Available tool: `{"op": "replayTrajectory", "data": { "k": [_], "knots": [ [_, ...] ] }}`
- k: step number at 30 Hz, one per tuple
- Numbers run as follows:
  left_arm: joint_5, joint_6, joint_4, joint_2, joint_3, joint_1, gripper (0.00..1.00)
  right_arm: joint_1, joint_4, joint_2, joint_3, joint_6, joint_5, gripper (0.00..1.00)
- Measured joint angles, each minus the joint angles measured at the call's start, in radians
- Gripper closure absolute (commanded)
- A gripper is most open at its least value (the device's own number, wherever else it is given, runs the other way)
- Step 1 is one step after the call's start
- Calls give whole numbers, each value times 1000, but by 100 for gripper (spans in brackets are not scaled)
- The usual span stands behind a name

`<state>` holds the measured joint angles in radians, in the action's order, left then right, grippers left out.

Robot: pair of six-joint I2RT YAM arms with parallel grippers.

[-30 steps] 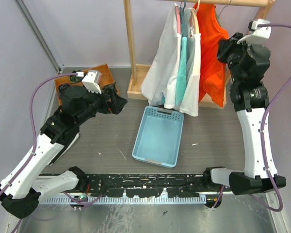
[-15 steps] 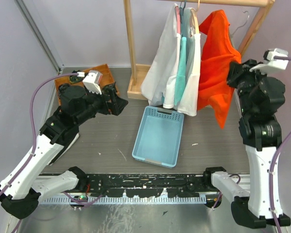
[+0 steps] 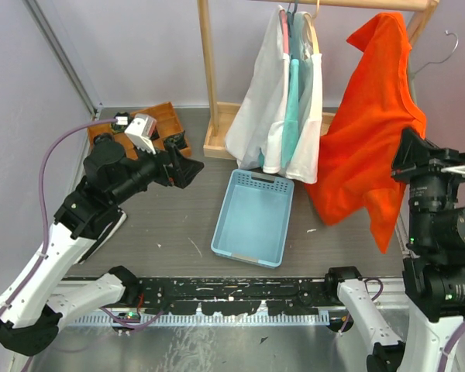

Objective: Remove the t-shirt from the hanger
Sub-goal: Pick up the hanger from the clothesline, then remove the T-shirt from the hanger.

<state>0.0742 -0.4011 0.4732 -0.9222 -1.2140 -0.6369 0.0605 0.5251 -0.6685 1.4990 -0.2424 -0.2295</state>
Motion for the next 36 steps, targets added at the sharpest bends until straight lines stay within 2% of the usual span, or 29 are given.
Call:
{"op": "replayTrajectory", "data": {
  "k": [16,36],
  "knots": [
    [56,-27,-7,45,4,0,2,0,12,56,25,0,123,99],
    [71,-31,-114,-68,3,-14,2,0,-40,72,-206,0,150,99]
  ]
}}
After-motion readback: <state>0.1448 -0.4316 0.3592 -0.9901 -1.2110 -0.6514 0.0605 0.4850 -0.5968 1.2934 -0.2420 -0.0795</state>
